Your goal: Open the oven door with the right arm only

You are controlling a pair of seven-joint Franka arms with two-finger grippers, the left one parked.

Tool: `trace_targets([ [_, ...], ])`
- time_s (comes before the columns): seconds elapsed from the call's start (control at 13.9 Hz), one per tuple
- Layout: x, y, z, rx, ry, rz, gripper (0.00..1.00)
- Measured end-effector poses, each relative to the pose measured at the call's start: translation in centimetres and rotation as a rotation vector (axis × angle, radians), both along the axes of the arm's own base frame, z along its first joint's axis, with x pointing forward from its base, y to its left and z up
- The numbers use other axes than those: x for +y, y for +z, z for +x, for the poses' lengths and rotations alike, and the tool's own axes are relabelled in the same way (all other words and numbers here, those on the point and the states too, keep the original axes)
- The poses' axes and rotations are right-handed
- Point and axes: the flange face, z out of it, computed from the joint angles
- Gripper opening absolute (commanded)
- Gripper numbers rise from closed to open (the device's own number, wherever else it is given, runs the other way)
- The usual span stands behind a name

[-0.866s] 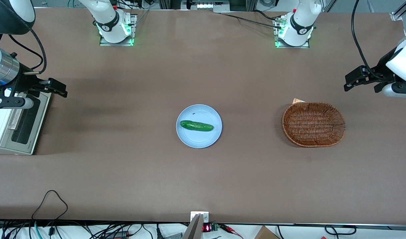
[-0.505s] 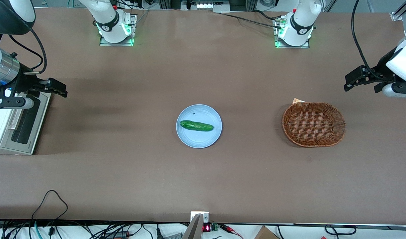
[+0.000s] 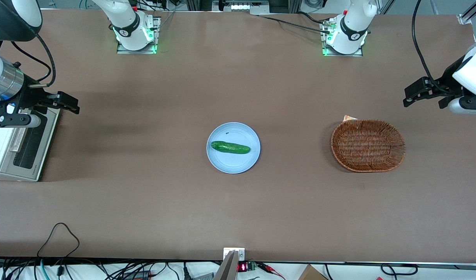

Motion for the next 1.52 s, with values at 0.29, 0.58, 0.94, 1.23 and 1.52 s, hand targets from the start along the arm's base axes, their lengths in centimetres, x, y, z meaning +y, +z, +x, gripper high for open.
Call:
trace_targets([
  [0.29, 0.00, -0.09, -0.02, 0.002, 0.000, 0.000, 1.00],
  [0.58, 0.01, -0.12, -0.02, 0.003, 0.000, 0.000, 1.00],
  [0.94, 0.10, -0.17, -0.07, 0.007, 0.001, 0.000, 0.99],
  [1.23, 0.11, -0.26, -0.14, 0.014, 0.002, -0.001, 0.40],
  [1.52, 0.11, -0.35, -0.27, 0.025, 0.001, -0.002, 0.00],
])
